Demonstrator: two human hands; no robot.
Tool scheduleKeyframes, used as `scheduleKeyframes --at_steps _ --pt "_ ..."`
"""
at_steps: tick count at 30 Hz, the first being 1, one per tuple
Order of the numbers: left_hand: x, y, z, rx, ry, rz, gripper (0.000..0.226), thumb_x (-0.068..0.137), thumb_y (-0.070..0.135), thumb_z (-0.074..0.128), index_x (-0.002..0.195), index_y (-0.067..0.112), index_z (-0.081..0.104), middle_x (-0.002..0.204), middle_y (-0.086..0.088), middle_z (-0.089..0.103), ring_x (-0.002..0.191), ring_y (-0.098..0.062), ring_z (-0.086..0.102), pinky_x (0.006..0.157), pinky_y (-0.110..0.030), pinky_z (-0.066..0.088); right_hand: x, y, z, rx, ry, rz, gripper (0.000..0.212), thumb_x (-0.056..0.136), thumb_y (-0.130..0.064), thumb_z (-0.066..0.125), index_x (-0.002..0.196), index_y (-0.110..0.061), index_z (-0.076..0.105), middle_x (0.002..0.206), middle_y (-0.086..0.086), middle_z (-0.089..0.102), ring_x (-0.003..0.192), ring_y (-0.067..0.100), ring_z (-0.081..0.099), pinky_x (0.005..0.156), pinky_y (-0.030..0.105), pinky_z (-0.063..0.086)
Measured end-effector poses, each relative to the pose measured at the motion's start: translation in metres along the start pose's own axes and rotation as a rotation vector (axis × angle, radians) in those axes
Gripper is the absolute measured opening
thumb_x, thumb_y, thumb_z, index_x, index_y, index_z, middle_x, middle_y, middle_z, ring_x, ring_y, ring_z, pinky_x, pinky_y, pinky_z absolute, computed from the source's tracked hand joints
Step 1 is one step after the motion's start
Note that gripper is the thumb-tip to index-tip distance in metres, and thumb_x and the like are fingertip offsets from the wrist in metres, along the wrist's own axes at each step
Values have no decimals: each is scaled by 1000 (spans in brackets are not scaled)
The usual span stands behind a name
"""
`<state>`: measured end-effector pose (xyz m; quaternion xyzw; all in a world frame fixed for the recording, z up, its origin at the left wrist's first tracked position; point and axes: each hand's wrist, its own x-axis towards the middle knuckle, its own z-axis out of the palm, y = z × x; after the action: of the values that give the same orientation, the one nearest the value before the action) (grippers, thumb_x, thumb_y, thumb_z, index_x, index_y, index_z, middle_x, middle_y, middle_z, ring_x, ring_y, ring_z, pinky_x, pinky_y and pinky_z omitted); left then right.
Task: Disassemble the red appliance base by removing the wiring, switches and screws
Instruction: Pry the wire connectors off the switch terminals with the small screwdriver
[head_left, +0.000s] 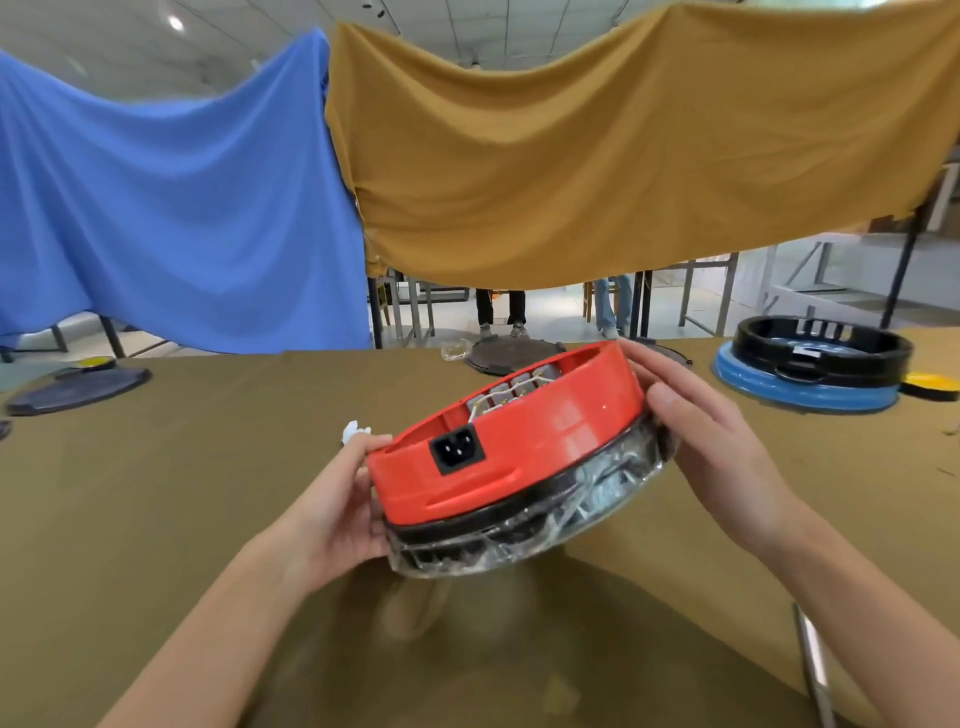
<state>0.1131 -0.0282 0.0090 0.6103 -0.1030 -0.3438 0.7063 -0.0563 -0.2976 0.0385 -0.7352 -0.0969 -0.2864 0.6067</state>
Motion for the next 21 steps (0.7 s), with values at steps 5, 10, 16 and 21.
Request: scheduleKeyframes --at_steps 5,10,16,21 --pt "4 1 -5 -102 -21 -3 47 89 51 54 112 15 74 127 -15 64 121 -36 57 112 -59 33 -3 -1 6 -3 -12 -87 57 92 -43 54 145 -23 49 143 -3 57 134 18 51 103 43 40" --pt "4 1 -7 -36 -65 20 48 84 56 58 99 16 79 115 -12 71 99 -32 68 99 -57 46 -3 0 9 7 -14 -68 52 96 -44 55 145 -25 50 142 -4 58 133 20 52 106 45 40" --pt "0 3 -1 -103 67 158 36 72 45 68 94 15 70 88 -12 72 67 -25 69 60 -35 60 -1 13 2 58 -6 60 55 93 -35 55 147 -29 46 147 -11 53 138 11 46 116 43 31" --pt "-4 3 6 3 91 333 25 71 44 71 84 24 79 88 -5 73 67 -23 69 64 -35 59 -2 27 3 93 6 165 44 100 -40 47 143 -39 49 144 -14 55 132 10 52 105 47 41"
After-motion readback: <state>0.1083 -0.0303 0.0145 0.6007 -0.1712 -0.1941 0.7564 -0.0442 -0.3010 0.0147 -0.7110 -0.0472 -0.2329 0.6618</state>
